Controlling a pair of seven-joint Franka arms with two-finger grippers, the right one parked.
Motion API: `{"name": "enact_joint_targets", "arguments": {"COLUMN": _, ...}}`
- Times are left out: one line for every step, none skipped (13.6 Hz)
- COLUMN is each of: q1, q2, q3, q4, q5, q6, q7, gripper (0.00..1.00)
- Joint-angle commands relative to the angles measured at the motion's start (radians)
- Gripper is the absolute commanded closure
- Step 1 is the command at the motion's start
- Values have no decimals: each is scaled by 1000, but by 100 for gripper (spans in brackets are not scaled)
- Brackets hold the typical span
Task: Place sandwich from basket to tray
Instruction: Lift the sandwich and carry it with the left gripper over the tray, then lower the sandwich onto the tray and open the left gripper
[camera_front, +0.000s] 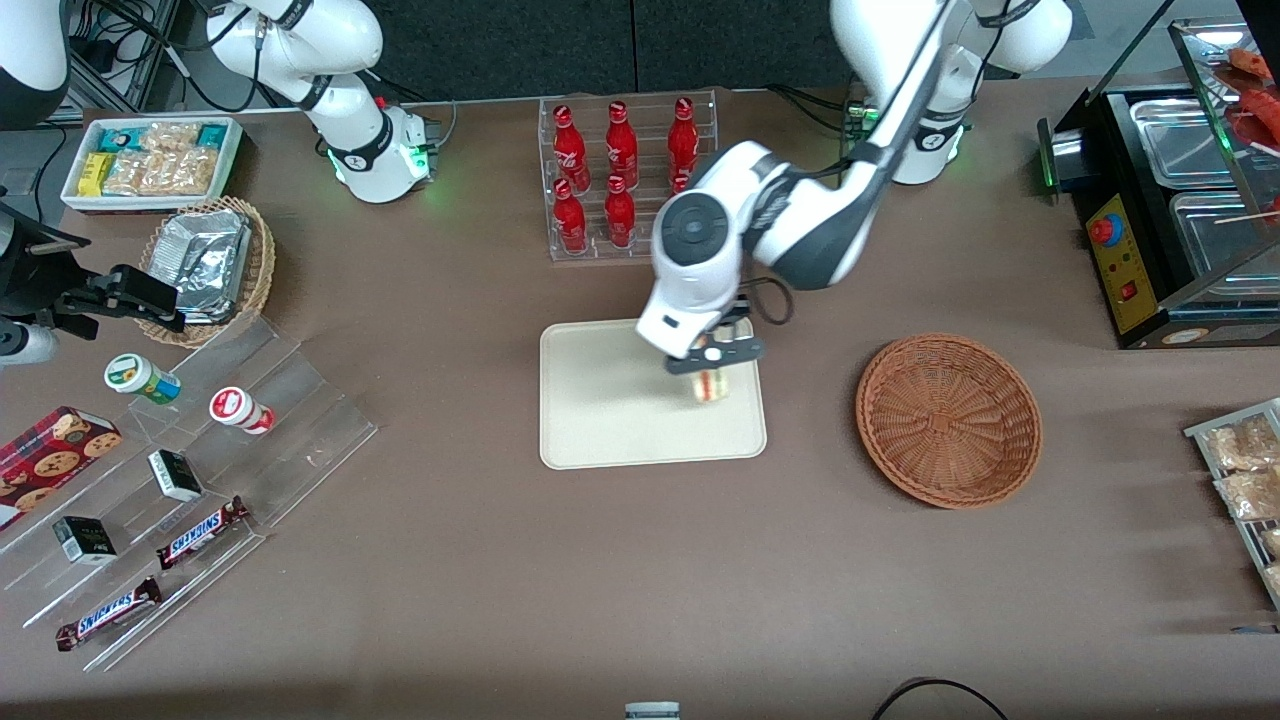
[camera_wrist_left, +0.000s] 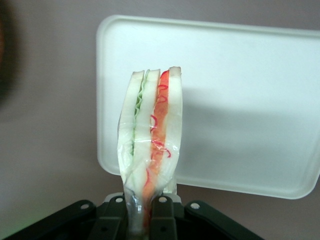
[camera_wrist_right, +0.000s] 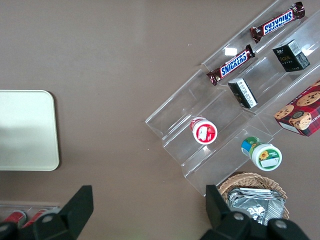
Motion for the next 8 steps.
{"name": "enact_joint_targets", "arguments": {"q1": -44, "q2": 110, "q3": 1, "q4": 94, "q5": -13, "q6": 44, "q7": -4, "gripper": 91}}
{"name": "enact_joint_targets", "arguments": {"q1": -59, "q2": 122, "q3": 1, "q4": 94, "q5": -13, "q6": 71, "q7": -6, "gripper": 91}}
{"name": "enact_joint_targets", "arguments": {"q1": -68, "q2": 135, "q3": 1, "q4": 94, "q5": -13, "q6": 96, "q7": -6, "gripper": 91}}
{"name": "enact_joint_targets", "arguments": {"q1": -79, "q2": 150, "q3": 1, "q4": 95, "q5": -11, "q6": 121, "q7": -4, "gripper": 91}}
{"name": "enact_joint_targets", "arguments": {"q1": -87, "q2": 168, "q3": 1, "q4": 100, "q5": -11, "q6": 151, "q7": -4, "gripper": 90}}
{"name": "enact_joint_targets", "arguments": {"q1": -93, "q2": 188, "q3": 1, "q4": 104, "q5": -11, "q6": 173, "q7": -3, "gripper": 90}}
{"name": "enact_joint_targets", "arguments": {"q1": -98, "q2": 205, "q3": 3, "q4": 111, "q5": -8, "q6": 184, "q7": -3, "gripper": 90}}
{"name": "enact_joint_targets", "arguments": {"q1": -98, "q2": 217, "q3": 3, "q4": 115, "q5": -7, "q6": 187, "q7": -3, "gripper": 90}}
